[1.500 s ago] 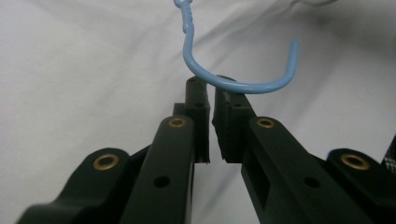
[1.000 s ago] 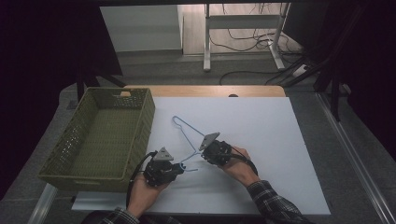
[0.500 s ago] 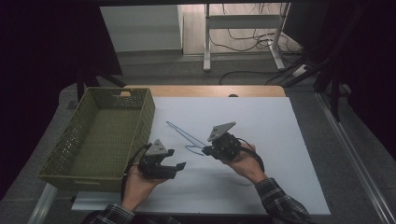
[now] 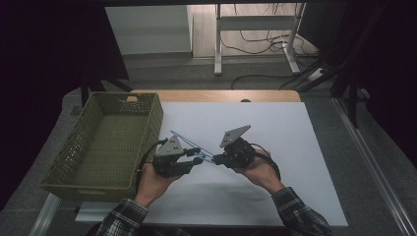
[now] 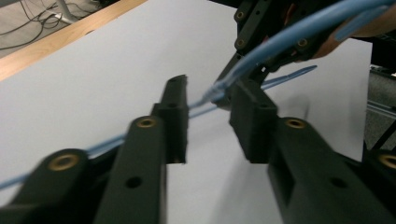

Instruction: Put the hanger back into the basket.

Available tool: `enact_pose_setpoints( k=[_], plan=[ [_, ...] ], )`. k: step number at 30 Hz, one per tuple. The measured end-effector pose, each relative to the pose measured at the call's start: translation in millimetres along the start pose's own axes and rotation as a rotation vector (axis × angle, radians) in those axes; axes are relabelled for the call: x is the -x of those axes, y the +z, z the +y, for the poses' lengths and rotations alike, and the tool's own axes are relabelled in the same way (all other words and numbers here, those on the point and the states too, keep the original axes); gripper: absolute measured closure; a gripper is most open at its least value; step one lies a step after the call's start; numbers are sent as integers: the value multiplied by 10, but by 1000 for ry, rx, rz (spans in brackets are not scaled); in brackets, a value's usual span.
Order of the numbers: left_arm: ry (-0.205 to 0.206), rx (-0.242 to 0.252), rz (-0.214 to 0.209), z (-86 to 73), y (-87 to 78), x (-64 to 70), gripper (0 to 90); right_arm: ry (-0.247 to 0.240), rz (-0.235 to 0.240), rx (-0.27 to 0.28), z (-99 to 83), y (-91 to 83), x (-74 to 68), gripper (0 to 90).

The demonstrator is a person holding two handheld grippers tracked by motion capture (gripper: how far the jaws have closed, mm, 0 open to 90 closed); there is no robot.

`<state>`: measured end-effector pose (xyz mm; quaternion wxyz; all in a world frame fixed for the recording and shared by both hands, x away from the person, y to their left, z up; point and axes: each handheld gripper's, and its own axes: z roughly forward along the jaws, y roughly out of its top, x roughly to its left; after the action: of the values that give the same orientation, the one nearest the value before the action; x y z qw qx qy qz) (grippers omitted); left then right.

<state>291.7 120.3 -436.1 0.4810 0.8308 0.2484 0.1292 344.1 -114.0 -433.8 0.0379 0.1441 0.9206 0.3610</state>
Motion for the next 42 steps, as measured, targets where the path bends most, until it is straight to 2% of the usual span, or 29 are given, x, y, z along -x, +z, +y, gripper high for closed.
enact_pose_setpoints(
  k=[2,3,5,8,10,12,13,14,17,20,22,23,24,26,27,28,29,30,32,34,35,36,37,40,42],
  plan=[
    [4,-8,-9,19,29,-1,766,5,9,5,-6,1,3,866],
    [14,-12,6,31,38,10,810,4,4,3,-7,2,3,866],
    [44,-35,46,74,48,41,840,7,3,3,-10,1,14,864],
    [54,-50,66,128,59,60,859,17,12,0,-9,3,21,857],
    [23,-60,76,218,67,52,859,1,-61,4,6,-25,-4,733],
    [6,-70,83,279,73,50,859,3,-112,7,13,-69,-26,683],
    [6,-70,83,279,73,50,859,3,-112,7,13,-69,-26,683],
    [-7,-84,92,334,90,60,859,-9,-163,10,23,-108,-70,674],
    [-31,-93,93,391,127,88,859,-42,-223,-2,39,-102,-144,688],
    [-38,-92,96,420,156,116,859,-71,-255,-5,36,-60,-190,817],
    [-39,-90,88,421,157,109,857,-98,-276,-2,31,-58,-210,849],
    [-39,-90,88,421,157,109,851,-98,-276,-2,31,-58,-210,849],
    [-30,-97,79,420,141,88,845,-101,-252,4,27,-73,-222,865],
    [-26,-87,64,411,100,57,836,-96,-252,11,23,-92,-221,866],
    [-17,-91,66,411,75,44,711,-93,-223,22,21,-143,-191,867],
    [4,-102,93,403,12,25,670,-86,-211,26,19,-172,-179,867],
    [4,-102,93,403,12,25,625,-86,-211,26,19,-172,-179,867],
    [-4,-115,83,395,-55,-25,577,-65,-178,46,11,-232,-149,868],
    [-11,-127,60,385,-118,-78,522,-60,-159,52,9,-293,-127,868],
    [-3,-156,29,379,-150,-110,495,-53,-136,52,8,-341,-119,867],
    [-3,-156,29,379,-150,-110,496,-53,-136,52,8,-341,-119,867],
    [13,-195,5,374,-153,-119,505,-58,-119,43,15,-372,-123,868],
    [13,-195,5,374,-153,-119,522,-58,-119,43,15,-372,-123,868],
    [52,-260,-40,376,-99,-110,560,-71,-80,24,33,-388,-140,867],
    [66,-283,-44,375,-68,-105,575,-70,-62,16,44,-384,-149,867]
  ],
)
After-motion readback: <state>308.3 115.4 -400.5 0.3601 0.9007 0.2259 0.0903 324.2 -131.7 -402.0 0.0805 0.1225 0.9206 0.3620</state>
